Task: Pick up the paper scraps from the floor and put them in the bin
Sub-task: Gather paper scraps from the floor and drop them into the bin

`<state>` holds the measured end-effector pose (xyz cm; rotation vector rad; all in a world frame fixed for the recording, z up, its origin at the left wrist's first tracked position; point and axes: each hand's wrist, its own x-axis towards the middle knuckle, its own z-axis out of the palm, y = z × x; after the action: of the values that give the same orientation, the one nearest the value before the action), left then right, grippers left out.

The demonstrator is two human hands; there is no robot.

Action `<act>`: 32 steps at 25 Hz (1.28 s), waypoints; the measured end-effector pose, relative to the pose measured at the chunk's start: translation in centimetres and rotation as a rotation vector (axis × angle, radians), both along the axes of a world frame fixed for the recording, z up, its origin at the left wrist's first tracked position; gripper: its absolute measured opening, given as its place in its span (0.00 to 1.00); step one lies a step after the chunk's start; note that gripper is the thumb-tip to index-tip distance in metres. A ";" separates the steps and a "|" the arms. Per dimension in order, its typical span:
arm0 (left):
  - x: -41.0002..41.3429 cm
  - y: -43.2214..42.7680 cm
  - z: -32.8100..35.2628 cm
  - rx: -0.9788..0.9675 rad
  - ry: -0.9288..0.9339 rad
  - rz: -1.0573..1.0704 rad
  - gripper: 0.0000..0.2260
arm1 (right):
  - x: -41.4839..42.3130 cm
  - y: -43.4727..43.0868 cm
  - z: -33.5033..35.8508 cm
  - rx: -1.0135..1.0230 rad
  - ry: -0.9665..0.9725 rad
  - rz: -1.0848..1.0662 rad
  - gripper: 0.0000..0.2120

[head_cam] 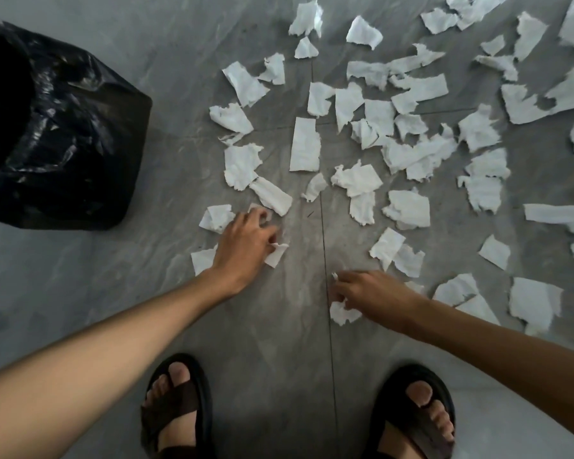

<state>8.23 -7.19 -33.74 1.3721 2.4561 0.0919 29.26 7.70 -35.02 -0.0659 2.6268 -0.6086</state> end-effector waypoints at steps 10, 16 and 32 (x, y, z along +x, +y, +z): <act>-1.1 -0.4 2.0 0.115 -0.334 -0.060 0.03 | -2.3 -0.8 0.5 0.038 0.179 -0.085 0.08; -6.2 -5.3 4.1 0.063 -0.350 0.179 0.15 | -6.2 -2.0 0.9 -0.236 0.149 -0.496 0.05; -10.4 -4.8 10.2 0.003 -0.184 0.138 0.04 | -14.1 -1.4 6.1 -0.557 0.130 -0.858 0.04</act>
<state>-2.13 -11.96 -23.53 1.1394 2.3927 0.2431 15.17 6.27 -28.95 0.9108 2.4309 -1.6381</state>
